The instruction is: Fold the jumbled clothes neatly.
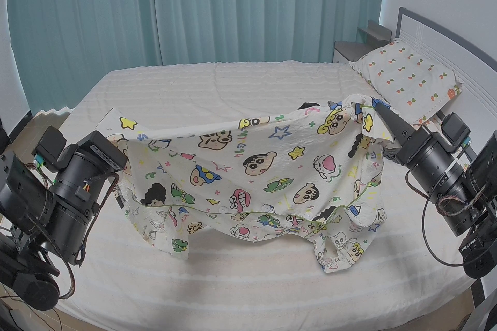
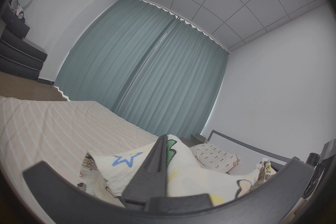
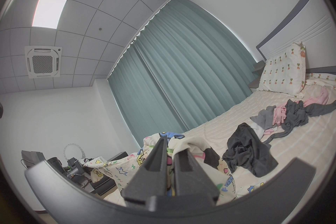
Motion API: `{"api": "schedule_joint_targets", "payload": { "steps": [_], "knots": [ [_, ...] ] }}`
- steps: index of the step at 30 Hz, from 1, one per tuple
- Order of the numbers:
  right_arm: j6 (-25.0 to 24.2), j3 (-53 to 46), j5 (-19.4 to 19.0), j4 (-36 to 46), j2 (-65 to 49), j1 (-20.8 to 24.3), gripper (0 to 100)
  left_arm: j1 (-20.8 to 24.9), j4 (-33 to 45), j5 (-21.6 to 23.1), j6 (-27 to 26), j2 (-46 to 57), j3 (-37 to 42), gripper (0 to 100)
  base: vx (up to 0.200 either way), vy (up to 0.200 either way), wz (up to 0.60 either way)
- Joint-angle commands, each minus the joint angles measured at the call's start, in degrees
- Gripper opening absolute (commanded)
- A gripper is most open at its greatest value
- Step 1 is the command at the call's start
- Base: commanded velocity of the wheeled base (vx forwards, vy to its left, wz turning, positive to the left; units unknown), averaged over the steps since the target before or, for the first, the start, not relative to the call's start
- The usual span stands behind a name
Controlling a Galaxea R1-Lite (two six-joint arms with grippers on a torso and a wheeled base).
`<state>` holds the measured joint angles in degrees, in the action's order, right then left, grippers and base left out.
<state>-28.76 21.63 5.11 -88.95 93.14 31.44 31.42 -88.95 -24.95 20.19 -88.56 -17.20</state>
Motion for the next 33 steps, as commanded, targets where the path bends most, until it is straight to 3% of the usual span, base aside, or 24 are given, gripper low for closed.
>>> {"api": "schedule_joint_targets", "payload": {
  "steps": [1,33],
  "knots": [
    [0.11,-0.01,0.08,-0.52,-0.24,0.11,0,-0.04,-1.05,-0.01,0.03,-0.12,0.06,0,0.000,0.200,0.00],
    [0.19,-0.09,0.08,-0.52,-1.73,0.99,0,-0.04,-1.05,-0.01,-0.06,0.06,0.06,0,0.000,0.200,0.00]
  ]
}}
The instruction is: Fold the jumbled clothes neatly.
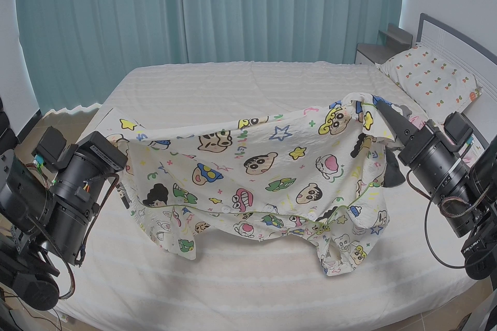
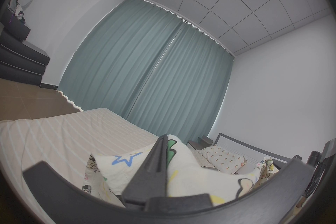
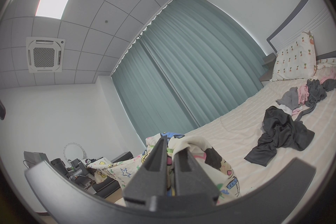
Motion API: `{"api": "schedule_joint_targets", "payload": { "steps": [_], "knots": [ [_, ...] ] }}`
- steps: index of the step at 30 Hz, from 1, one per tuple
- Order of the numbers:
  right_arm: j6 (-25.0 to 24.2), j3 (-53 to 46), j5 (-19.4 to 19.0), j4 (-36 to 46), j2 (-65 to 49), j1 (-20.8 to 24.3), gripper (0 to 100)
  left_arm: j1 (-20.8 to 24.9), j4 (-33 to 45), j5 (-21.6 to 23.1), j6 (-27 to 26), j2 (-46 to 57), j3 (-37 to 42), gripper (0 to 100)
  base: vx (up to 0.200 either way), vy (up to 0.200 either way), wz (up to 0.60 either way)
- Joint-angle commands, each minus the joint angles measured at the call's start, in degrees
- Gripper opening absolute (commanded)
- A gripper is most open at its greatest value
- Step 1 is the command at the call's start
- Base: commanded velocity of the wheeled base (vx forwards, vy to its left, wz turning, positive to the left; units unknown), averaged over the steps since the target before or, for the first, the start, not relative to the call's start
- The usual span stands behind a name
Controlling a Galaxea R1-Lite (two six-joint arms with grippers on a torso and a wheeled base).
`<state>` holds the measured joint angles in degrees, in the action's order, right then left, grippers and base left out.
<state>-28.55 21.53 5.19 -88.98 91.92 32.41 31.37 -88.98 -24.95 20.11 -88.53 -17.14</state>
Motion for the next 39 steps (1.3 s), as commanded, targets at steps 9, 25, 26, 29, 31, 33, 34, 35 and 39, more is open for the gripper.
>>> {"api": "schedule_joint_targets", "payload": {
  "steps": [9,25,26,29,31,33,34,35,39],
  "knots": [
    [-0.01,-0.08,-0.01,-0.49,-0.25,0.02,0,0.01,-1.02,-0.01,0.10,-0.07,0.09,0,0.000,0.111,0.00],
    [0.25,-1.23,-0.27,-0.49,-1.21,0.72,0,0.45,-1.02,0.08,-0.95,-0.24,1.23,0,-0.113,0.000,0.00],
    [0.25,-1.23,-0.36,-0.49,-1.57,0.81,0,0.45,-1.02,0.08,-0.95,-0.24,1.23,0,-0.200,0.000,0.00],
    [0.25,-1.23,-0.45,-0.49,-2.27,0.98,0,0.45,-1.02,0.08,-1.04,0.02,1.23,0,-0.200,0.000,0.00],
    [0.25,-1.31,-0.53,-0.49,-2.88,1.16,0,0.45,-1.02,0.17,-1.04,0.11,1.23,0,-0.200,0.000,0.00],
    [0.51,-1.31,-0.45,-0.49,-3.24,1.25,0,0.45,-1.02,0.08,-1.13,0.20,1.14,0,-0.200,0.000,0.00],
    [0.51,-1.31,-0.45,-0.49,-3.32,1.25,0,0.45,-1.02,0.08,-1.13,0.29,1.14,0,-0.200,0.000,0.00],
    [0.51,-1.31,-0.53,-0.49,-4.03,1.25,0,0.45,-1.02,0.17,-1.13,0.73,1.14,0,-0.200,0.000,0.00],
    [1.04,-1.31,-0.62,-0.49,-6.58,1.86,0,0.54,-1.02,0.08,-2.98,3.01,1.32,0,-0.200,0.000,0.00]
  ]
}}
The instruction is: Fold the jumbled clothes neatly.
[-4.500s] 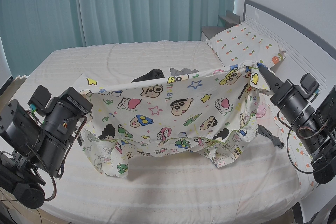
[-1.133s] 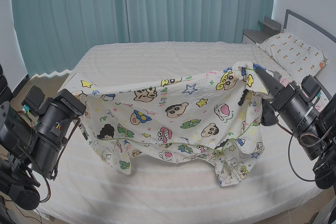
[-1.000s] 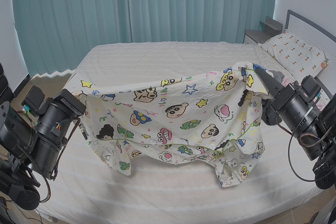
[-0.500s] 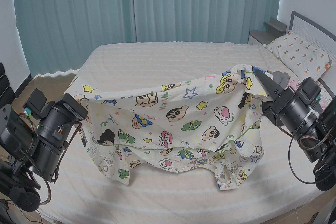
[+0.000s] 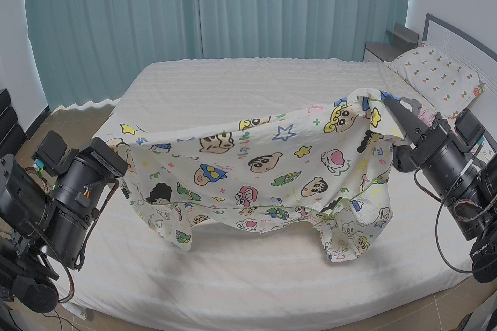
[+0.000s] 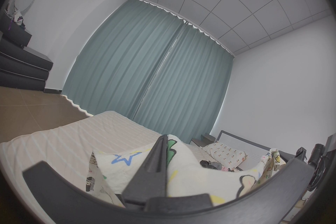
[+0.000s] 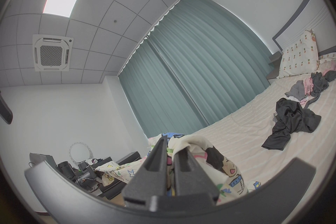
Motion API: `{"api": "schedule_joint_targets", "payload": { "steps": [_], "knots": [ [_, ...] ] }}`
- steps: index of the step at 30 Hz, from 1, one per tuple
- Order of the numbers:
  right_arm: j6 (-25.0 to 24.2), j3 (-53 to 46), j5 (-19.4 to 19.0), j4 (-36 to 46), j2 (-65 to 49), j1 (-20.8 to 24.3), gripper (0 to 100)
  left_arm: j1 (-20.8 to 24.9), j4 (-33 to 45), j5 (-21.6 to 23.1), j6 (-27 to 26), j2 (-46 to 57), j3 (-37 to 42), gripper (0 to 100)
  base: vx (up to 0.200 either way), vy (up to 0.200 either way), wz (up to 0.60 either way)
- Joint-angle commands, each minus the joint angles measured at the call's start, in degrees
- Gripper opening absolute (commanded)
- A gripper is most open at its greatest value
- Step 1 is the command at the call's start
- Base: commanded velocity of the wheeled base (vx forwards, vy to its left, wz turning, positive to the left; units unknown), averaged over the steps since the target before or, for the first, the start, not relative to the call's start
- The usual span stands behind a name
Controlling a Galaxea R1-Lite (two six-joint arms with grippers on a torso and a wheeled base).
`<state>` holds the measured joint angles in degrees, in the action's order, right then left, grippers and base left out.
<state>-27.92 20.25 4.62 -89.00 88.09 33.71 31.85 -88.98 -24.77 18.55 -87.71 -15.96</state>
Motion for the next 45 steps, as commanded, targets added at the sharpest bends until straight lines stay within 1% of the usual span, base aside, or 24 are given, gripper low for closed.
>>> {"api": "schedule_joint_targets", "payload": {
  "steps": [1,4,6,7,9,11,14,18,21,24,25,27,31,32,33,36,40,42,45],
  "knots": [
    [0.49,-0.03,-0.05,-0.47,-3.10,0.75,0,0.05,-1.02,-0.10,-1.77,2.46,0.14,0,-0.200,0.000,0.00],
    [1.29,-0.21,-0.05,-0.38,-5.21,1.98,0,0.14,-1.02,-0.19,-5.02,4.13,1.19,0,-0.067,0.000,0.00],
    [1.81,-0.56,-0.14,-0.38,-5.82,2.50,0,0.14,-1.02,-0.19,-5.72,4.74,1.37,0,0.000,0.000,0.00],
    [3.31,-1.26,-0.14,-0.21,-7.14,3.56,0,0.14,-1.02,-0.28,-6.69,5.97,1.54,0,0.000,0.000,0.00],
    [4.10,-1.35,-0.23,-0.21,-7.49,4.00,0,0.14,-1.02,-0.28,-6.69,6.32,1.54,0,0.000,0.000,0.00],
    [6.12,-1.44,-0.05,-0.29,-8.46,5.05,0,0.23,-1.02,-0.10,-6.69,7.03,1.46,0,0.000,0.000,0.00],
    [7.09,-1.53,-0.23,-0.12,-10.31,5.58,0,0.23,-1.02,-0.01,-6.86,7.29,1.46,0,0.000,0.000,0.00],
    [7.44,-1.44,-0.40,1.02,-13.56,7.16,0,0.31,-1.02,0.25,-7.57,8.70,1.54,0,0.000,0.000,0.00],
    [7.53,-1.35,-0.40,3.49,-15.05,7.25,0,0.58,-1.02,0.25,-7.66,9.75,1.54,0,0.000,0.000,0.00],
    [7.61,-1.26,-0.58,4.63,-16.28,7.34,0,2.34,-0.58,0.25,-7.74,10.89,1.63,0,0.000,0.000,0.00],
    [7.70,-1.26,-1.19,5.51,-17.51,7.34,0,4.71,0.56,0.25,-8.01,12.04,1.81,0,0.000,0.000,0.00],
    [7.61,-1.44,-2.34,7.35,-18.74,7.51,0,6.29,3.02,0.16,-8.36,13.27,2.33,0,0.000,0.000,0.00],
    [7.61,-1.62,-4.00,15.53,-22.17,7.43,0,6.55,8.03,0.25,-8.97,15.29,2.95,0,0.000,0.000,0.00],
    [7.61,-1.62,-4.00,15.53,-22.17,7.43,0,6.55,8.03,0.25,-8.97,15.29,2.95,0,0.000,0.000,0.00],
    [7.61,-1.35,-4.88,19.04,-23.93,7.43,0,6.55,9.17,0.25,-8.97,15.90,3.13,0,-0.200,0.000,0.00],
    [7.53,-0.91,-5.85,21.77,-25.77,7.43,0,6.55,9.88,0.25,-9.06,16.34,3.65,0,-0.200,0.000,0.00],
    [7.53,-0.74,-5.85,22.21,-26.04,7.43,0,6.55,10.49,0.25,-9.41,16.52,3.65,0,-0.200,0.000,0.00],
    [7.44,-0.30,-5.85,22.12,-26.39,7.43,0,6.73,11.55,0.25,-11.61,17.57,3.92,0,-0.200,0.000,0.00],
    [7.35,0.05,-5.85,22.29,-26.83,7.43,0,6.73,12.25,0.25,-12.31,18.28,4.00,0,-0.133,0.000,0.00]
  ]
}}
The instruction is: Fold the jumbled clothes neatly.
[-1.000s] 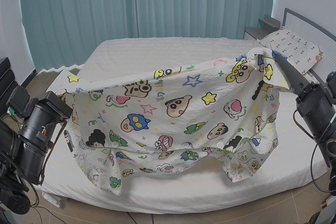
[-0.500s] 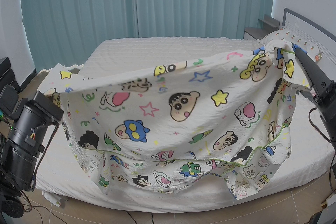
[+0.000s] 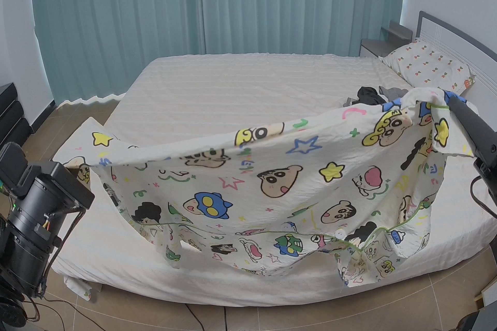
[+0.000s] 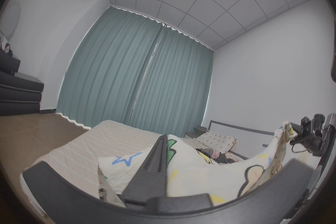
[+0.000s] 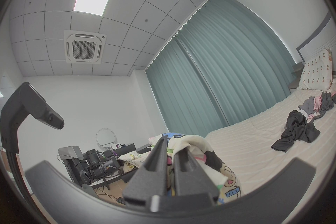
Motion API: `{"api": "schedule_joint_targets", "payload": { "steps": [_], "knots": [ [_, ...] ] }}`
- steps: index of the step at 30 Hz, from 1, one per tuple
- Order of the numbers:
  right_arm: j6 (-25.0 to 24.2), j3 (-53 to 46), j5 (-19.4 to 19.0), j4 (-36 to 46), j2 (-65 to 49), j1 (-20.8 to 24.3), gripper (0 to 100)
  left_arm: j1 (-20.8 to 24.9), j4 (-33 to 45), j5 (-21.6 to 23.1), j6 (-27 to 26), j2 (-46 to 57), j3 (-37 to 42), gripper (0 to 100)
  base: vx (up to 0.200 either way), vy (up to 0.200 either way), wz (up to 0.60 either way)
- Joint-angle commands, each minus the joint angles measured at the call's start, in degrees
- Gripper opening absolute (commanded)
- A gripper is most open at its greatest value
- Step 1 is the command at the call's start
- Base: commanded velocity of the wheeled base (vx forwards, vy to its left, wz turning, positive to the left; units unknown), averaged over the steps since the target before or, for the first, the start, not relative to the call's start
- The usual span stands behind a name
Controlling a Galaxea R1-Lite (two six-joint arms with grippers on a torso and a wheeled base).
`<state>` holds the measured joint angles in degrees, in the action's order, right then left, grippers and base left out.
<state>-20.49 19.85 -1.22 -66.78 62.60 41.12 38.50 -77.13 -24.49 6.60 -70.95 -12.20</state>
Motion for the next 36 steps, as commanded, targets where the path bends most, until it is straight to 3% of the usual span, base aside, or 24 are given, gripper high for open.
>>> {"api": "schedule_joint_targets", "payload": {
  "steps": [1,13,21,27,36],
  "knots": [
    [-0.07,0.54,0.08,0.07,-1.34,0.01,0,0.09,0.84,-0.03,-0.62,1.69,0.16,0,0.000,0.000,0.00],
    [-0.60,0.98,-0.45,0.60,-3.01,0.19,0,0.00,1.19,-0.12,-0.79,2.04,-0.28,0,0.000,0.000,0.00],
    [-0.87,0.54,0.25,1.57,-0.81,-0.51,0,-0.53,6.47,-0.03,-0.53,0.99,0.25,0,0.000,0.000,0.00],
    [-1.13,0.28,-0.36,1.57,5.25,-6.93,0,-1.76,9.98,-0.03,0.35,-3.32,0.78,0,0.000,0.000,0.00],
    [-3.50,0.10,-0.36,-0.02,14.22,-10.71,0,-4.31,9.37,-0.12,7.20,-13.95,-0.45,0,0.000,0.000,0.00]
  ]
}}
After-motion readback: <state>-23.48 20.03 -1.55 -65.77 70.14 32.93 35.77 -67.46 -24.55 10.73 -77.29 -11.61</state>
